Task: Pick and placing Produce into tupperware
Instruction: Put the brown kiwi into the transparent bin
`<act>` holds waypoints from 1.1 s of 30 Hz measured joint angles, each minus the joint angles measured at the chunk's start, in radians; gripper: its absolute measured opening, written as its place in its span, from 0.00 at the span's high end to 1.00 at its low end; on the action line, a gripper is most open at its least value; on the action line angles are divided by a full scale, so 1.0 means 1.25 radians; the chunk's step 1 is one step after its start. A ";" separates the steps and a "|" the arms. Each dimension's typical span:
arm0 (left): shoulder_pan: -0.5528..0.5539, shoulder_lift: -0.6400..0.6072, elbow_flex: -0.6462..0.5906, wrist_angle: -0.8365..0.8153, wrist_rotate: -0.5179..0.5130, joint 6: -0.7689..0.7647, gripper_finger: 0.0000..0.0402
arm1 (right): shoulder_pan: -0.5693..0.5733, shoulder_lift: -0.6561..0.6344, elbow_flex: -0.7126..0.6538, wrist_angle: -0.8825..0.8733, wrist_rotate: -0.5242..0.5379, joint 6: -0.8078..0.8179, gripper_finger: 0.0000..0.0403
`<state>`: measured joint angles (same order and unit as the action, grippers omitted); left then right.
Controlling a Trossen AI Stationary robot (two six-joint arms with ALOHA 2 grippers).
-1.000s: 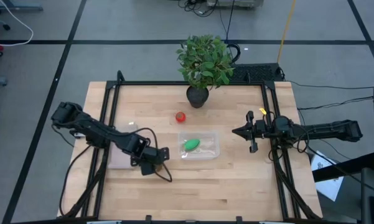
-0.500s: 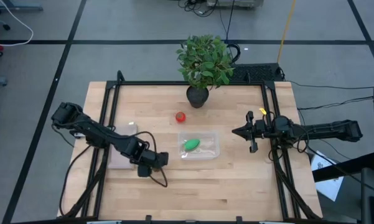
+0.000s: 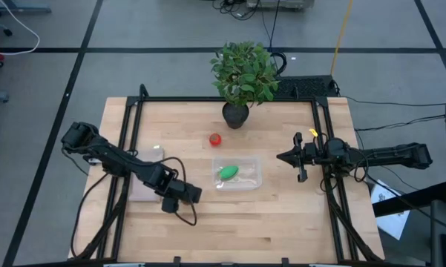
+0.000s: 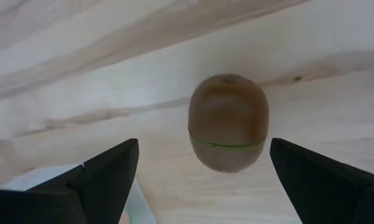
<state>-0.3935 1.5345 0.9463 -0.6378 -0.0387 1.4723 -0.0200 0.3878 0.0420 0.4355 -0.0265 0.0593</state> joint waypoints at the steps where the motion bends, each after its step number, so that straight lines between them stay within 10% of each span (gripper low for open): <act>1: 0.000 0.000 0.000 0.003 0.003 0.000 0.08 | 0.000 0.000 0.000 0.000 0.000 0.000 1.00; 33: 0.034 0.152 0.005 0.072 0.034 -0.025 0.08 | 0.000 0.006 0.000 -0.018 0.000 -0.003 1.00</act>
<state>-0.3510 1.7245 0.9526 -0.5481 0.0036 1.4414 -0.0200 0.3952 0.0421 0.4133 -0.0265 0.0559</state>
